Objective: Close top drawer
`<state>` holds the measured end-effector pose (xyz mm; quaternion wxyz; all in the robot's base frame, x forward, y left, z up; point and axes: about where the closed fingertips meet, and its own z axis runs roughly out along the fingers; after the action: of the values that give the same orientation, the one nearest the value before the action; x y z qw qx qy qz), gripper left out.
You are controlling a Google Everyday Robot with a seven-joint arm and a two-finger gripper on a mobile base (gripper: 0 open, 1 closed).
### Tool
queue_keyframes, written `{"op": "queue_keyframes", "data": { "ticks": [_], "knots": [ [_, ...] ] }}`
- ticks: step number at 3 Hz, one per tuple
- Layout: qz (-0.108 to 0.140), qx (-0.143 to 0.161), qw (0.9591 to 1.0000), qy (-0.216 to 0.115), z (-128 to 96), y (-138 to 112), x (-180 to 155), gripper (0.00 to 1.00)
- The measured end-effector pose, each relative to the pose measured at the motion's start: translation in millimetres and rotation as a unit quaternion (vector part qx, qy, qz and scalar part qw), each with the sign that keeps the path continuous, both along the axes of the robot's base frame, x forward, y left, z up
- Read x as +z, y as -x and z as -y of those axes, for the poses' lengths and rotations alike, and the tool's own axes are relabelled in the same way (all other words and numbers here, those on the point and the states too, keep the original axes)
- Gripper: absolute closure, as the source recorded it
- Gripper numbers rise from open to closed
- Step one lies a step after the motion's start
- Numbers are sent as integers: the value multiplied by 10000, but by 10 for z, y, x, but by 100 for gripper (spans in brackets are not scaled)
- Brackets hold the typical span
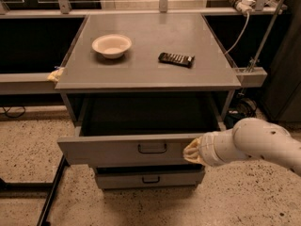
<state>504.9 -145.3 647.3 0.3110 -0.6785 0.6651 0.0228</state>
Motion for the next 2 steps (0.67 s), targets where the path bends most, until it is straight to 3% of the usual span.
{"op": "queue_keyframes", "data": {
  "ticks": [2],
  "knots": [
    [577, 205, 9981, -117, -89, -360, 149, 100]
  ]
}}
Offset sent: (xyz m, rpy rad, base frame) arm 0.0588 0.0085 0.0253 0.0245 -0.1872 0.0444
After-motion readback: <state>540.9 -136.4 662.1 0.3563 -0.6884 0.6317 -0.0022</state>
